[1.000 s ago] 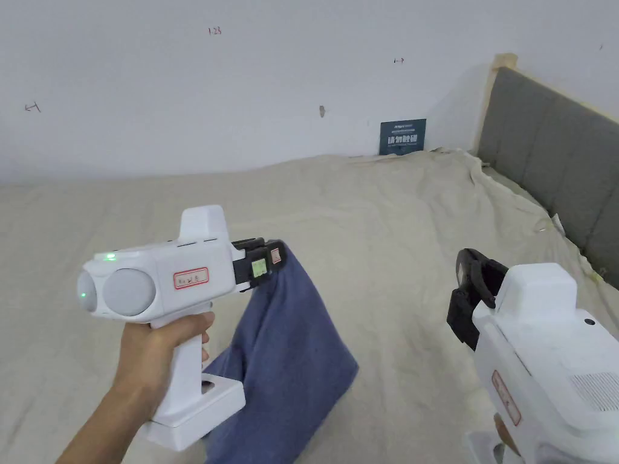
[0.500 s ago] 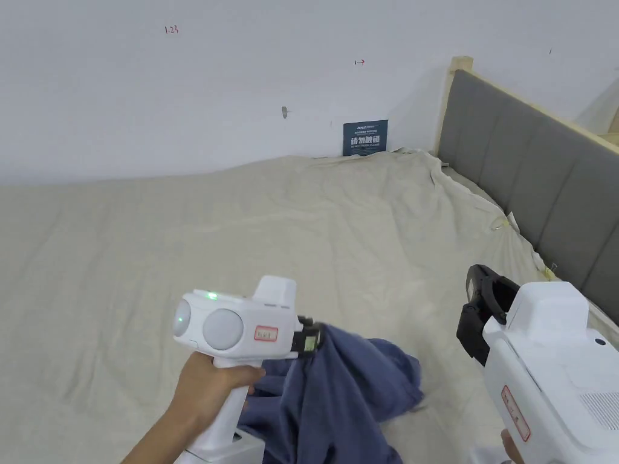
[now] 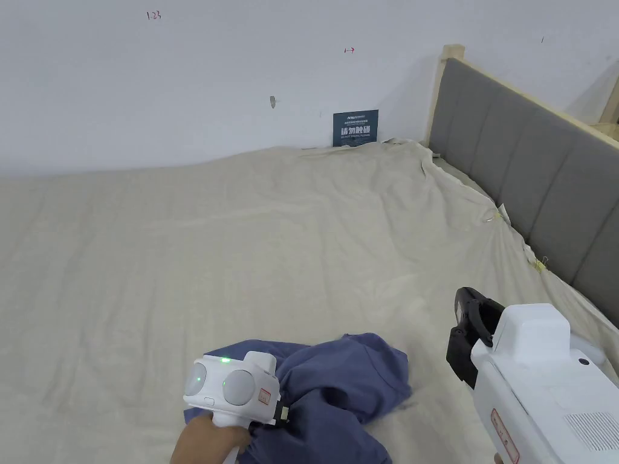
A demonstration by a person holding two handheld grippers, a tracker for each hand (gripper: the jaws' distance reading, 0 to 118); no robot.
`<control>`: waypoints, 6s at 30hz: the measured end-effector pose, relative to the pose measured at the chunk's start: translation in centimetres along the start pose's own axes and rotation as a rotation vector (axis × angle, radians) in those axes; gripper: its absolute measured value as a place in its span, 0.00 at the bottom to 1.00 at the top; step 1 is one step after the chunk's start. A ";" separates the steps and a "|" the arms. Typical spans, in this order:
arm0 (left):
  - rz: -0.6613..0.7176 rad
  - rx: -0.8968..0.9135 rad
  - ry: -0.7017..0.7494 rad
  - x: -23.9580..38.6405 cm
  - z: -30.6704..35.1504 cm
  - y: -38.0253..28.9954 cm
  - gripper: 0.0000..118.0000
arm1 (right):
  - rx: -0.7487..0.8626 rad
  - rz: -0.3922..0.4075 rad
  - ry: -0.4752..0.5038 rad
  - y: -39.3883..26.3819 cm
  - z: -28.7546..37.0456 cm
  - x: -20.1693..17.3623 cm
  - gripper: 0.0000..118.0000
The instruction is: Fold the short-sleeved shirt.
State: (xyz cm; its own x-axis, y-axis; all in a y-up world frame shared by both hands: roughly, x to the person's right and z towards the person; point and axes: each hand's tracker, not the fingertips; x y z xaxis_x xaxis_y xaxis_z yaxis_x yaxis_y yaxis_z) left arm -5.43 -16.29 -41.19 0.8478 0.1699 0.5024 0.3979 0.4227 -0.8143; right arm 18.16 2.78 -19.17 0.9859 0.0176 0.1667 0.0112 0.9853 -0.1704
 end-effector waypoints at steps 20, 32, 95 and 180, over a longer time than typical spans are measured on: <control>0.002 0.782 0.185 -0.8 23.5 -2.9 0.97 | 0.060 0.007 0.028 2.1 0.0 -0.9 0.00; 0.079 0.957 0.438 -4.8 26.3 -8.1 0.09 | 0.079 0.016 0.074 2.7 0.5 -3.1 0.00; 0.185 0.177 0.192 -1.0 7.1 -13.8 0.01 | -0.102 -0.052 0.077 -3.1 -5.0 -0.9 0.00; 0.289 0.929 0.516 -24.3 39.2 10.3 0.00 | -0.030 -0.163 0.163 20.0 -24.9 -2.0 0.00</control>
State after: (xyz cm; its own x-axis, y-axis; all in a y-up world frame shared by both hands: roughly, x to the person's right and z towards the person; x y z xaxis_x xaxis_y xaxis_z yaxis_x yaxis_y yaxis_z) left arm -35.71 18.88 -50.43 0.9971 0.0695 -0.0303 -0.0747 0.9687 -0.2367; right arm 20.62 18.19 -47.05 0.9845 -0.1718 0.0357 0.1755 0.9673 -0.1831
